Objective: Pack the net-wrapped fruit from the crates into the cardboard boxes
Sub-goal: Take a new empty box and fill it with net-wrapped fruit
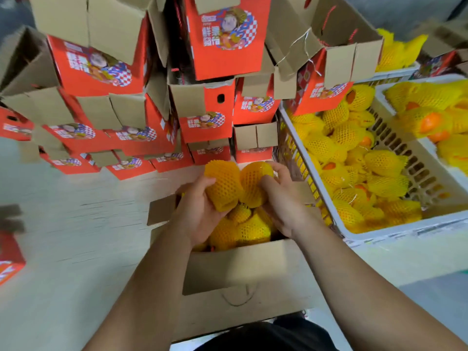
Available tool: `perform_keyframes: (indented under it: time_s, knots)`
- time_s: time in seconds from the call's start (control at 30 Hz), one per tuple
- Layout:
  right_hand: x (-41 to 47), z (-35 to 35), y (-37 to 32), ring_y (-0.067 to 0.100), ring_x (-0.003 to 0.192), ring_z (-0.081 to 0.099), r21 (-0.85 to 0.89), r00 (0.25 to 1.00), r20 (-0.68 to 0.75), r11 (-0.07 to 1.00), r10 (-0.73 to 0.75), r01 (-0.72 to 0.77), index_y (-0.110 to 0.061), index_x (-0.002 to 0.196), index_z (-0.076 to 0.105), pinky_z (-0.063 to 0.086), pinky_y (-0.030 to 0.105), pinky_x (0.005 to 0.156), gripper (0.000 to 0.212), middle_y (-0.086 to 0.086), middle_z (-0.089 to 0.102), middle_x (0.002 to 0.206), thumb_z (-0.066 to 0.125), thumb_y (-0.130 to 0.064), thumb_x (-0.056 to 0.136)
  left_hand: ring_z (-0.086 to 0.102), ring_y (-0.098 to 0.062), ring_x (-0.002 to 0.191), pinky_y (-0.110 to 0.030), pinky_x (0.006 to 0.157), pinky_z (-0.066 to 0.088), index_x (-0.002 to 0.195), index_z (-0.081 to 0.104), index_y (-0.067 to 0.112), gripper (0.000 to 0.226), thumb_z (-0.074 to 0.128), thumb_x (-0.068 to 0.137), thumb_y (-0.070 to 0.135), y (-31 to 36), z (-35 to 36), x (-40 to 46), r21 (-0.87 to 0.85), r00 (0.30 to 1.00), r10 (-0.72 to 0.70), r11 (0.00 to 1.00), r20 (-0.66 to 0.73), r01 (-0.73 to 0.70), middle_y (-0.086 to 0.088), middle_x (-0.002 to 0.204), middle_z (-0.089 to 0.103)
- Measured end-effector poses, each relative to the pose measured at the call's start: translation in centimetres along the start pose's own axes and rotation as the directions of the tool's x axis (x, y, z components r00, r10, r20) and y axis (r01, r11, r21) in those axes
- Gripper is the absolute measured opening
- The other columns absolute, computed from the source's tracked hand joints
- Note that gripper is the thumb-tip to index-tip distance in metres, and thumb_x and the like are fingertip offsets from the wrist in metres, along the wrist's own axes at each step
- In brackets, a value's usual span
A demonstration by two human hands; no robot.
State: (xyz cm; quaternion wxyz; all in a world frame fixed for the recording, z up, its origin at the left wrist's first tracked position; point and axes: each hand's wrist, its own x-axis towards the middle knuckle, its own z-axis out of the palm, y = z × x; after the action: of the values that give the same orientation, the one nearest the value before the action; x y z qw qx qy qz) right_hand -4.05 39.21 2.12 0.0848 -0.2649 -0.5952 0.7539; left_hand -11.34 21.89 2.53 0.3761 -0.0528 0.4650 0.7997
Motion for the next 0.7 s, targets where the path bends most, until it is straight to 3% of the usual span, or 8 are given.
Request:
perform_keyframes:
  time_s: [0.07,0.17,0.27,0.33,0.4,0.53,0.6,0.7]
  knots:
    - [0.1,-0.5,0.9,0.015,0.084,0.072,-0.129,0.994,-0.103,0.992,-0.027,0.014,-0.028,0.124,0.05,0.058,0.028,0.064,0.039,0.008,0.071,0.106,0.068,-0.017,0.091,0.074,-0.024,0.108,-0.049,0.089,0.06,0.134,0.057,0.027,0.04,0.068,0.096,0.033,-0.3,-0.5,0.5,0.259,0.987,0.04,0.966,-0.157,0.003,-0.007,0.126,0.072]
    - [0.4,-1.1,2.1,-0.005,0.069,0.063,-0.326,0.967,-0.217,0.944,-0.134,0.058,-0.021,0.116,0.042,0.048,0.012,0.057,0.047,-0.001,0.062,0.091,0.077,-0.017,0.085,0.068,-0.017,0.096,-0.036,0.082,0.06,0.125,0.053,0.035,0.047,0.078,0.086,0.044,-0.8,-1.8,1.1,0.613,0.931,0.198,0.789,-0.306,0.034,0.003,0.115,0.067]
    - [0.2,-1.2,3.3,-0.02,0.069,0.054,-0.456,0.952,-0.19,0.88,-0.241,0.132,-0.019,0.112,0.034,0.041,0.002,0.059,0.057,-0.008,0.048,0.091,0.081,-0.014,0.08,0.058,-0.005,0.092,-0.016,0.071,0.044,0.123,0.049,0.033,0.047,0.076,0.087,0.046,-1.6,-2.2,1.2,0.867,0.91,0.376,0.497,-0.174,-0.04,0.009,0.113,0.058]
    - [0.1,-0.9,3.9,-0.02,0.075,0.052,-0.509,0.952,-0.162,0.849,-0.258,0.143,-0.022,0.109,0.033,0.039,0.003,0.063,0.058,-0.009,0.045,0.093,0.081,-0.019,0.077,0.054,-0.016,0.109,-0.028,0.083,0.04,0.13,0.046,0.028,0.055,0.074,0.086,0.046,-2.3,-2.3,1.5,0.967,0.911,0.411,0.243,-0.03,-0.078,0.003,0.127,0.05]
    - [-0.2,-0.5,4.2,-0.018,0.081,0.052,-0.539,0.958,-0.163,0.835,-0.235,0.113,-0.025,0.108,0.034,0.038,0.005,0.066,0.058,-0.01,0.048,0.096,0.079,-0.032,0.072,0.053,-0.024,0.119,-0.037,0.087,0.046,0.132,0.045,0.026,0.057,0.074,0.087,0.048,-2.8,-2.4,1.6,0.994,0.913,0.407,0.094,0.016,-0.06,-0.001,0.135,0.046]
    - [-0.5,-0.4,4.7,-0.017,0.091,0.053,-0.575,0.96,-0.151,0.811,-0.234,0.107,-0.027,0.11,0.038,0.037,0.009,0.071,0.057,-0.017,0.052,0.1,0.071,-0.044,0.067,0.061,-0.034,0.11,-0.042,0.084,0.051,0.136,0.046,0.028,0.06,0.07,0.088,0.054,-4.3,-3.1,1.2,0.97,0.935,0.329,-0.236,0.135,-0.057,-0.004,0.129,0.045]
    - [-0.6,-0.4,4.9,-0.017,0.091,0.053,-0.597,0.962,-0.132,0.794,-0.24,0.116,-0.03,0.109,0.039,0.037,0.009,0.07,0.056,-0.02,0.053,0.099,0.069,-0.047,0.066,0.058,-0.036,0.112,-0.043,0.09,0.05,0.139,0.045,0.028,0.062,0.071,0.088,0.05,-4.8,-3.1,1.2,0.967,0.944,0.293,-0.242,0.15,-0.078,-0.005,0.129,0.045]
    - [-0.8,-0.4,5.0,-0.017,0.091,0.056,-0.573,0.951,-0.162,0.81,-0.264,0.127,-0.038,0.109,0.041,0.041,0.01,0.073,0.052,-0.022,0.056,0.099,0.068,-0.05,0.066,0.054,-0.027,0.115,-0.038,0.095,0.047,0.132,0.05,0.028,0.062,0.079,0.079,0.042,-4.3,-2.7,0.9,0.986,0.927,0.342,-0.005,0.156,-0.164,-0.001,0.127,0.045]
